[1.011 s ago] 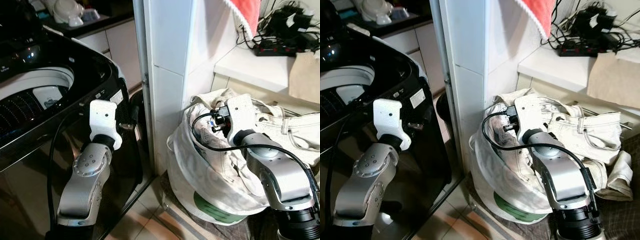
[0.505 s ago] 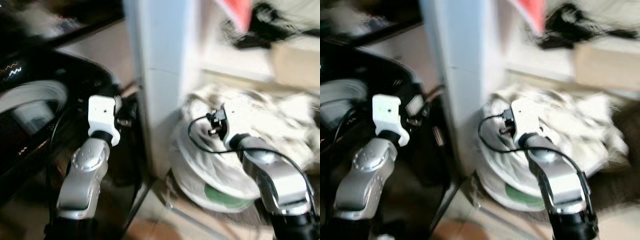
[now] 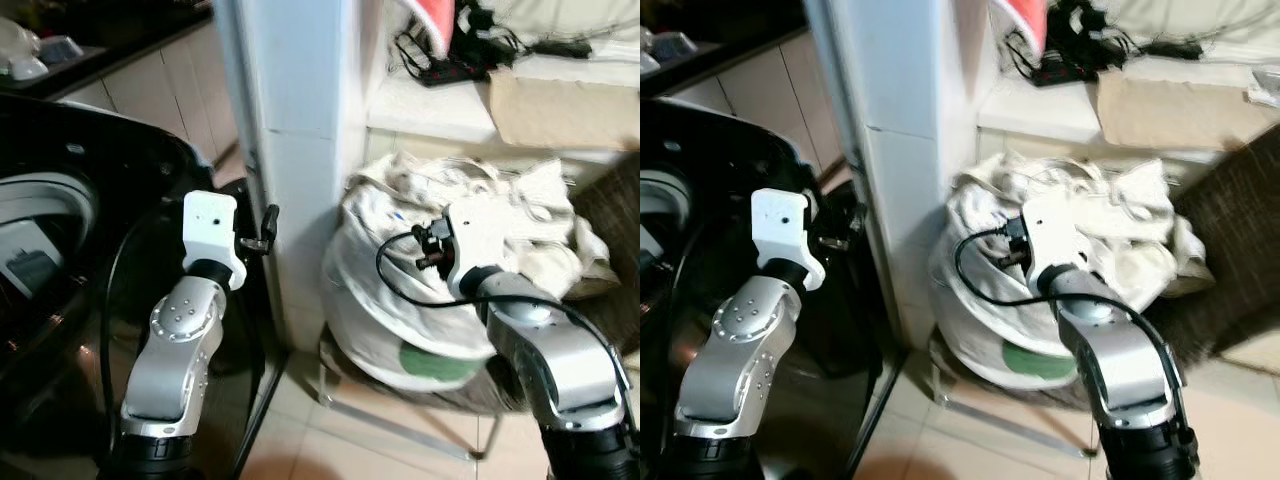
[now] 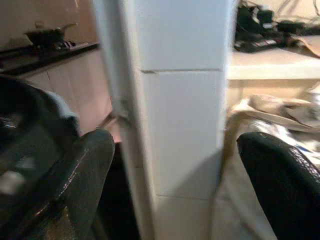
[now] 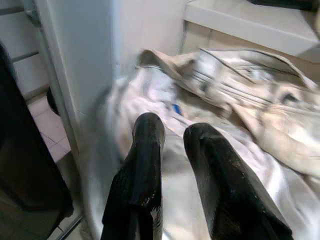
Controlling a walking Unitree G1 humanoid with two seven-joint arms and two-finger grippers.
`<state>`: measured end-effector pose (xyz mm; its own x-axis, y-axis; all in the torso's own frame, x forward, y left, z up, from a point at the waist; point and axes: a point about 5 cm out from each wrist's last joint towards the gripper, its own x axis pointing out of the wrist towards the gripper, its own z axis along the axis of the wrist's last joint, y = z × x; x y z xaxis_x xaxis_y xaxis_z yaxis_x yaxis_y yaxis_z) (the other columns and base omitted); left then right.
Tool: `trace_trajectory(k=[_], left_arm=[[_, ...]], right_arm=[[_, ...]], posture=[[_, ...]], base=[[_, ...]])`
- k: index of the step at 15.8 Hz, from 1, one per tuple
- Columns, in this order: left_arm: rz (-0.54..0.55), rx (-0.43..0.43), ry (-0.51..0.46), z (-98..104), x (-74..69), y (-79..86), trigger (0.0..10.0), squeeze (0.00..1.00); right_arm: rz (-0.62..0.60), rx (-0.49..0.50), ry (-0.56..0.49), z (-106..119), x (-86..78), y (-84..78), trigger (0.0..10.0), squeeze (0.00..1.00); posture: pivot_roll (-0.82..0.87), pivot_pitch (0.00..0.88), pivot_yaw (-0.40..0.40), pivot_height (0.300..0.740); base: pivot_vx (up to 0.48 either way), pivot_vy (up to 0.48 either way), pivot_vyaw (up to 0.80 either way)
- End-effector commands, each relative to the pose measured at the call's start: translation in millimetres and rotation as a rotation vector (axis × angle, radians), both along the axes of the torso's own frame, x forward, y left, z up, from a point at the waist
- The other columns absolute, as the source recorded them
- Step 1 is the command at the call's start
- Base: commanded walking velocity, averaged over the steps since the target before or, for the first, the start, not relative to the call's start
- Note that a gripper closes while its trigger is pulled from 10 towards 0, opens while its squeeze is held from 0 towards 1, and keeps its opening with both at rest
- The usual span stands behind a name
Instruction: Clothes washing
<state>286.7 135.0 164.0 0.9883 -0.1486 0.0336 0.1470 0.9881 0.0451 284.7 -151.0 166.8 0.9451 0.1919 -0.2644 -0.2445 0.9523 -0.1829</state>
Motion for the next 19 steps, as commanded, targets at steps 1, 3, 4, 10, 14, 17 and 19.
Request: trace_trajectory(k=[1, 3, 4, 10, 14, 17, 19], left_arm=[[-0.001, 0.010, -0.022, 2.5, -3.1, -0.6, 10.0, 0.00], [0.009, 0.016, -0.027, 2.5, -3.4, 0.6, 10.0, 0.00], [0.009, 0.013, -0.028, 2.6, -3.6, 0.7, 10.0, 0.00], [0.008, -0.001, -0.028, 3.1, -5.3, -0.2, 10.0, 0.00], [-0.005, -0.006, -0.026, 2.7, -6.1, -2.9, 10.0, 0.00], [-0.004, -0.011, -0.024, 3.0, -5.9, -3.4, 10.0, 0.00], [0.014, -0.044, -0.031, 4.2, -5.5, -2.7, 10.0, 0.00]], right_arm=[[-0.006, -0.004, -0.012, 1.2, 0.3, -3.1, 10.0, 0.00], [0.000, -0.008, -0.016, 1.6, 0.3, -2.9, 10.0, 0.00], [0.002, -0.008, -0.018, 1.8, 0.3, -2.8, 10.0, 0.00], [0.021, -0.082, -0.029, 0.6, 0.1, -3.6, 10.0, 0.00], [-0.016, -0.036, -0.031, 1.4, 0.0, -7.5, 10.0, 0.00], [-0.016, -0.024, -0.042, 3.4, -0.4, -6.9, 10.0, 0.00], [-0.007, -0.015, -0.051, 4.9, -0.8, -5.5, 10.0, 0.00]], posture=[[-0.10, 0.001, 0.063, 0.740], [-0.10, 0.004, 0.060, 0.740], [-0.10, 0.004, 0.060, 0.740], [-0.09, 0.006, 0.058, 0.740], [-0.10, 0.009, 0.064, 0.740], [-0.10, 0.012, 0.065, 0.740], [-0.10, 0.013, 0.065, 0.740]], base=[[0.000, 0.000, 0.00], [0.000, 0.000, 0.00], [0.000, 0.000, 0.00], [0.301, 0.000, 0.40], [0.322, 0.000, 0.00], [0.314, 0.000, 0.00], [0.120, 0.000, 0.00]])
